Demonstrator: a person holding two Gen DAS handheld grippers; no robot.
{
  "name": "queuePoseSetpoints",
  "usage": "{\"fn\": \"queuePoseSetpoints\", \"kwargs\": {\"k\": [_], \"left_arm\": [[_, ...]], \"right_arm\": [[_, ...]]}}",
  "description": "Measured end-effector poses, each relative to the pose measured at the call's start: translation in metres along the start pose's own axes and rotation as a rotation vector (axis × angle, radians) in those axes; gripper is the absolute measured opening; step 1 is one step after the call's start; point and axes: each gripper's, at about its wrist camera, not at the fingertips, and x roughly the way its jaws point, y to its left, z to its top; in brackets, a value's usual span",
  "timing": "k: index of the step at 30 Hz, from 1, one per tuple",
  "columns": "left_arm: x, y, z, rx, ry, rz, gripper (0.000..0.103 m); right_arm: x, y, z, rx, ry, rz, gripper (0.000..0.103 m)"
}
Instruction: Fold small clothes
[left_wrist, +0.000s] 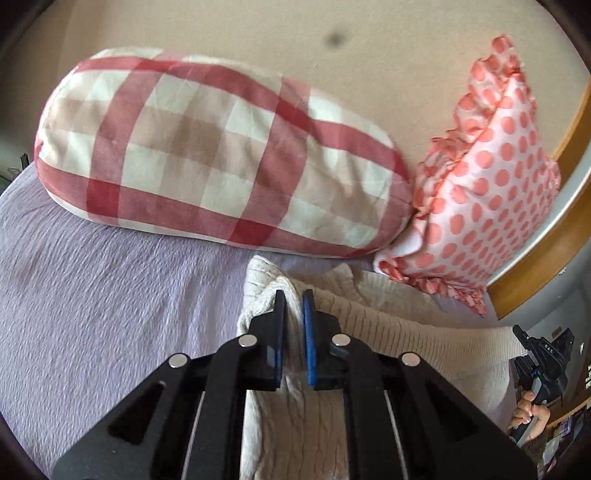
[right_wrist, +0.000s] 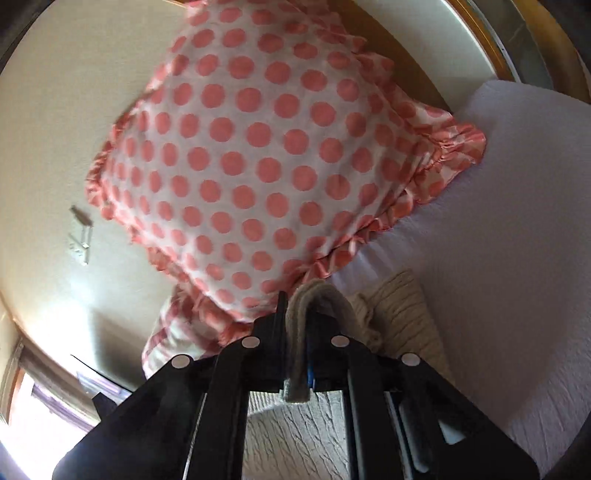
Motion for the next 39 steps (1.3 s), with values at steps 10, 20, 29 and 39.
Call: {"fn": "queuePoseSetpoints", "kwargs": {"k": [10, 20, 29, 39], "left_arm": [[0.034, 0.014, 0.021, -0.067, 0.036, 0.006, 0.023], [-0.022, 0.059, -0.017, -0.095, 0.057, -0.057, 0.050], [0.011, 0.044, -0.049, -0.089, 0.184, -0.158, 0.060], [0.032, 0.033, -0.037, -0.056, 0.187, -0.113, 0.060]], "right_arm": [[0.040, -0.047, 0.021, 0.324, 0.123, 0.099, 0.021], [-0.016, 0.006, 0.004, 0.014, -0.048, 0.089, 0.070], [0.032, 0.021, -0.049, -0.202, 0.156, -0.024, 0.071], [0.030, 0.020, -0.053, -0.225, 0.121, 0.019, 0.076]]}}
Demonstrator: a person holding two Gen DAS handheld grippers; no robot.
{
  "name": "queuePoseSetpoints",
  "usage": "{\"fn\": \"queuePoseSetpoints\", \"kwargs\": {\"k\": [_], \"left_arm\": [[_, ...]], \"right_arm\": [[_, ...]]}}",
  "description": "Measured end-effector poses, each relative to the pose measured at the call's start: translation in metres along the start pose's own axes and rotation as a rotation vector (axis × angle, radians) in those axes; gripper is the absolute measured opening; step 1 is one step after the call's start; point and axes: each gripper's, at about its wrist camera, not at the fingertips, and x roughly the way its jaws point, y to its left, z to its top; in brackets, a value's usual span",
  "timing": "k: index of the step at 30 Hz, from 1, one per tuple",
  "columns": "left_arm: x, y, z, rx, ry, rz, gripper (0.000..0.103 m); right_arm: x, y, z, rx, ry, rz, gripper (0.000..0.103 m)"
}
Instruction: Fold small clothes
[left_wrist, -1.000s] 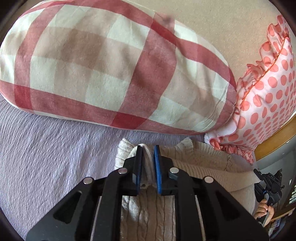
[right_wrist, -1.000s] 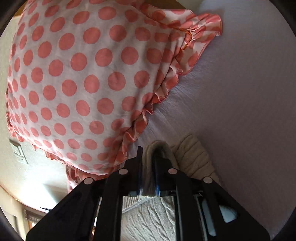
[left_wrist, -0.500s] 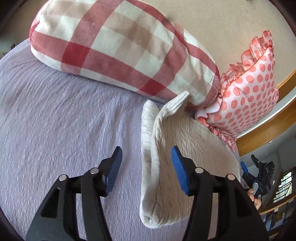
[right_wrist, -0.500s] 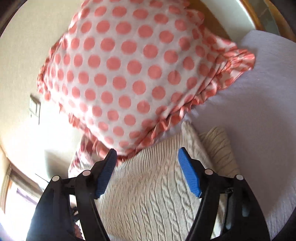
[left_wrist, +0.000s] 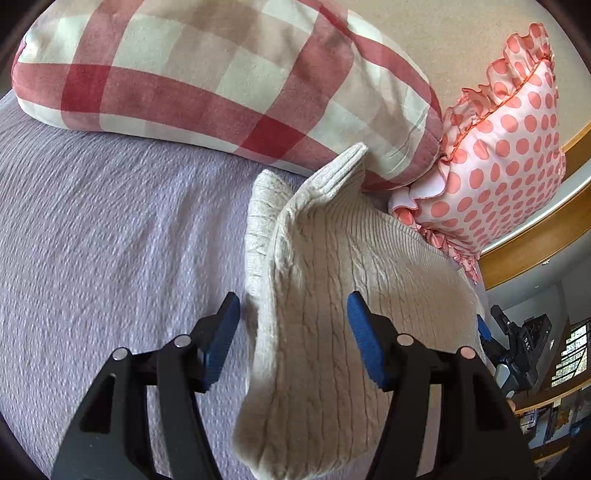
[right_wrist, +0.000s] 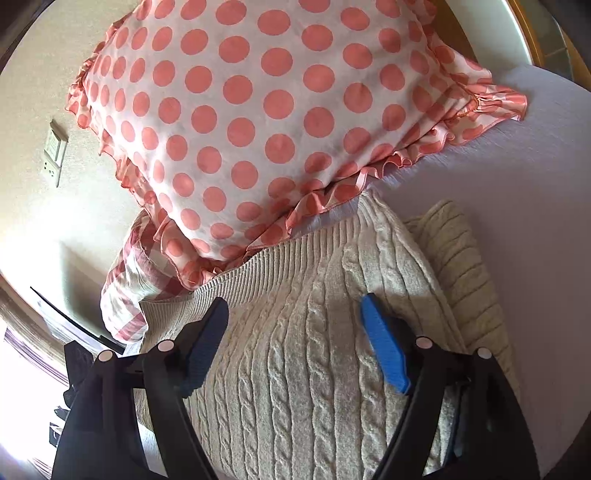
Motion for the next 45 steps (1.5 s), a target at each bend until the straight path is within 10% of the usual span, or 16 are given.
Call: {"fn": "queuePoseSetpoints", "kwargs": {"k": [2, 4, 6, 11, 16, 23, 28, 32, 36, 40, 42, 45], "left_arm": [[0.005, -0.003, 0.004, 0.004, -0.011, 0.008, 0.058], [0.011, -0.002, 0.004, -0.017, 0.008, 0.015, 0.025], [0.012, 0.004, 0.004, -0.082, 0.013, -0.041, 0.015], [-0.016, -0.028, 0.012, -0.123, -0.019, -0.194, 0.013], [-0.032, -0.148, 0.013, -0.013, -0.035, -0.316, 0.013], [0.082, -0.322, -0.037, 0.108, 0.121, -0.439, 0.017], [0.104, -0.344, -0.054, 0.157, 0.189, -0.478, 0.017], [0.036, -0.323, -0.056, 0.350, 0.021, -0.380, 0.045], [0.007, -0.297, -0.096, 0.584, -0.069, -0.162, 0.045], [0.012, -0.261, -0.130, 0.667, -0.037, -0.119, 0.045], [0.028, -0.252, -0.139, 0.667, 0.000, -0.105, 0.046], [0.057, -0.240, -0.148, 0.653, 0.073, -0.092, 0.045]], "right_arm": [[0.000, 0.000, 0.000, 0.000, -0.003, 0.004, 0.076], [-0.001, -0.002, 0.000, 0.015, -0.010, 0.014, 0.076], [-0.003, -0.004, 0.001, 0.028, -0.015, 0.027, 0.077], [-0.018, -0.006, 0.008, 0.060, -0.050, 0.063, 0.077], [-0.056, -0.013, 0.023, 0.068, -0.165, 0.076, 0.077], [-0.078, -0.057, 0.037, 0.104, -0.209, 0.022, 0.077], [-0.075, -0.082, 0.044, 0.146, -0.151, 0.060, 0.077], [-0.075, -0.079, 0.045, 0.132, -0.081, 0.130, 0.071], [-0.060, -0.061, 0.041, 0.047, 0.003, 0.076, 0.052], [-0.041, -0.040, 0.035, -0.057, 0.064, -0.055, 0.043], [-0.028, -0.035, 0.031, -0.107, 0.091, -0.118, 0.023], [-0.038, -0.022, 0.044, -0.157, 0.001, -0.167, 0.011]]}}
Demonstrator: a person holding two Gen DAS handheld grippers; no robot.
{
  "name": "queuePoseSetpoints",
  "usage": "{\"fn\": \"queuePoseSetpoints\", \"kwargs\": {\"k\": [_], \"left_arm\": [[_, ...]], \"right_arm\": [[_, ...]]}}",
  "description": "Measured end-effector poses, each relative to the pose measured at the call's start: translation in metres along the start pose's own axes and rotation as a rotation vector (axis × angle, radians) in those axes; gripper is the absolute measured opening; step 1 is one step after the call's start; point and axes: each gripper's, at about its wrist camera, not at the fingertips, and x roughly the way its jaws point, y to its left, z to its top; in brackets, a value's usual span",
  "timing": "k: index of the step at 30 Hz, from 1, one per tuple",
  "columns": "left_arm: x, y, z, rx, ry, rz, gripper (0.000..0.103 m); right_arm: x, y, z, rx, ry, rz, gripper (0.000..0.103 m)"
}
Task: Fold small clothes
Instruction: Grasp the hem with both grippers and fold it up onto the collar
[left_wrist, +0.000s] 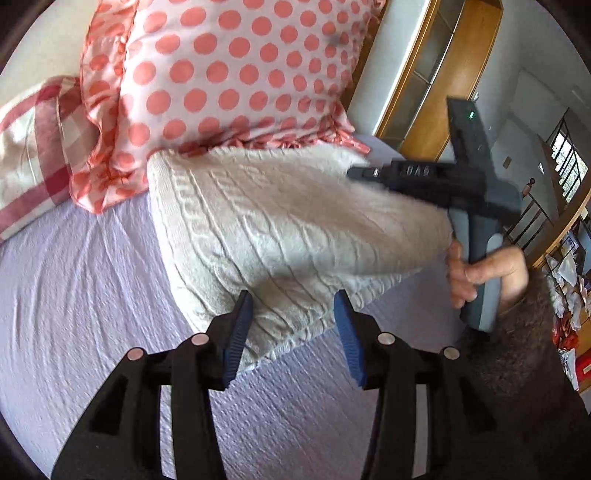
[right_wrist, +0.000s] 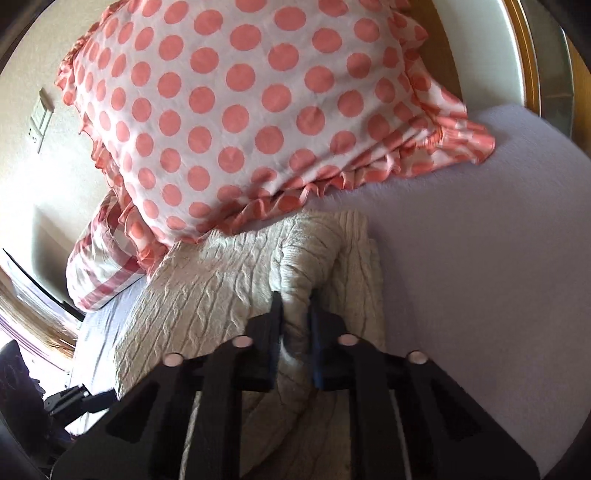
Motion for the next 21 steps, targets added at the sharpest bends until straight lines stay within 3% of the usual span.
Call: {"fn": "queuePoseSetpoints", "kwargs": {"k": [2, 6, 9, 10, 11, 13, 14, 15, 17, 21], "left_arm": [[0.011, 0.001, -0.007, 0.011, 0.021, -0.011, 0.044], [0.016, 0.001, -0.009, 0.017, 0.016, -0.013, 0.042], [0.004, 0.002, -0.008, 0.007, 0.004, -0.025, 0.037], [-0.006, 0.006, -0.006, -0.016, -0.018, -0.049, 0.037], [-0.018, 0.013, -0.004, -0.045, -0.056, -0.069, 0.038], [-0.042, 0.034, 0.003, -0.115, -0.138, -0.078, 0.049], [-0.047, 0.046, 0.008, -0.153, -0.156, -0.074, 0.058], [-0.047, 0.058, 0.013, -0.196, -0.154, -0.071, 0.061], [-0.034, 0.084, 0.022, -0.303, -0.093, -0.104, 0.061], [0.007, 0.108, 0.027, -0.462, 0.018, -0.208, 0.061]], "right_arm": [[-0.006, -0.002, 0.015, 0.005, -0.044, -0.035, 0.010], [0.032, -0.019, 0.020, 0.023, 0.093, -0.150, 0.010], [0.025, -0.022, 0.018, 0.029, 0.084, -0.145, 0.016], [0.013, -0.025, 0.020, 0.066, 0.075, -0.126, 0.034], [0.001, -0.029, 0.022, 0.107, 0.071, -0.108, 0.060], [-0.021, -0.038, 0.021, 0.177, 0.054, -0.021, 0.090], [-0.026, -0.042, 0.018, 0.202, 0.062, 0.030, 0.091], [-0.025, -0.046, 0.015, 0.227, 0.098, 0.068, 0.091], [-0.015, -0.053, 0.006, 0.285, 0.170, 0.127, 0.091], [0.000, -0.056, -0.013, 0.319, 0.241, 0.162, 0.089]]}}
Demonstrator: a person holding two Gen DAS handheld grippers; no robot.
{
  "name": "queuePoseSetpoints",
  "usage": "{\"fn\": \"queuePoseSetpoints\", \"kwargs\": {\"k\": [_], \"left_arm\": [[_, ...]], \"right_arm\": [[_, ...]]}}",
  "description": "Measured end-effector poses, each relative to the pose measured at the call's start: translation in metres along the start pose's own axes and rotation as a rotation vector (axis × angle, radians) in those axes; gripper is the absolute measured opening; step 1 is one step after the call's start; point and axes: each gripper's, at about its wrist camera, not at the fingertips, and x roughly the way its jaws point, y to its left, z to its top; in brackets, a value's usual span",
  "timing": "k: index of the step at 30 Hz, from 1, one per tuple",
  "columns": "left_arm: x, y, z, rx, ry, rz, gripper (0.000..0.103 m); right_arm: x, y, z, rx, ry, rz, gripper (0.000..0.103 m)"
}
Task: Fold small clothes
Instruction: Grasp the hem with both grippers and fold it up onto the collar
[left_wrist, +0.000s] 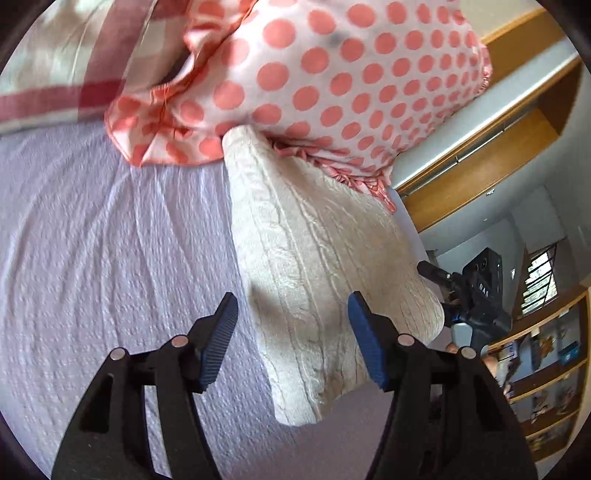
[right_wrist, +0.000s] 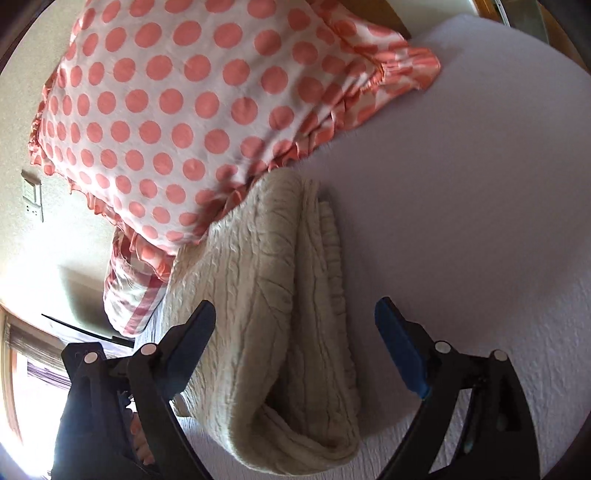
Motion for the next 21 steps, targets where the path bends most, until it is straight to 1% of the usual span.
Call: {"fn": "queuePoseSetpoints", "kwargs": {"k": [1, 3, 5, 6, 7, 8, 9, 10, 11, 12, 14, 16, 17, 19, 21], "left_arm": [[0.007, 0.002, 0.001, -0.016, 0.018, -0.024, 0.062], [0.018, 0.003, 0.003, -0.035, 0.034, -0.045, 0.067], [0.029, 0.006, 0.005, -0.063, 0.051, -0.074, 0.070], [0.032, 0.007, 0.005, -0.080, 0.047, -0.102, 0.071], [0.034, 0.006, 0.007, -0.086, 0.039, -0.105, 0.071], [0.037, 0.005, 0.009, -0.085, 0.042, -0.106, 0.067], [0.040, 0.007, 0.011, -0.096, 0.040, -0.104, 0.056], [0.039, 0.011, 0.012, -0.112, 0.036, -0.118, 0.050], [0.037, 0.014, 0.015, -0.121, 0.031, -0.137, 0.041], [0.030, 0.016, 0.016, -0.118, 0.025, -0.144, 0.037], [0.004, 0.016, 0.016, -0.071, -0.007, -0.114, 0.036], [-0.033, 0.023, 0.013, -0.031, -0.046, -0.074, 0.037], [-0.050, 0.029, 0.011, -0.027, -0.064, -0.050, 0.037], [-0.077, 0.047, 0.008, -0.028, -0.089, 0.029, 0.040], [-0.089, 0.064, 0.003, -0.031, -0.098, 0.143, 0.043]], "right_arm": [[-0.002, 0.001, -0.003, -0.008, -0.015, 0.021, 0.089], [0.001, 0.001, -0.006, -0.003, 0.000, 0.062, 0.087], [0.005, 0.000, -0.010, -0.005, 0.015, 0.093, 0.070], [0.006, 0.000, -0.012, -0.018, 0.006, 0.092, 0.069], [0.008, -0.002, -0.015, -0.018, 0.010, 0.116, 0.059], [0.011, -0.006, -0.018, 0.010, 0.015, 0.151, 0.041], [0.014, -0.010, -0.021, 0.045, 0.020, 0.192, 0.036], [0.015, -0.009, -0.023, 0.062, 0.011, 0.213, 0.034], [0.014, -0.004, -0.025, 0.053, 0.009, 0.223, 0.033], [0.014, 0.004, -0.028, 0.038, 0.009, 0.236, 0.032], [0.016, 0.029, -0.034, -0.015, 0.033, 0.277, 0.030], [0.029, 0.062, -0.045, -0.089, 0.069, 0.287, 0.030], [0.040, 0.077, -0.051, -0.120, 0.092, 0.290, 0.030], [0.067, 0.103, -0.064, -0.194, 0.133, 0.258, 0.030], [0.093, 0.121, -0.077, -0.249, 0.167, 0.177, 0.034]]}}
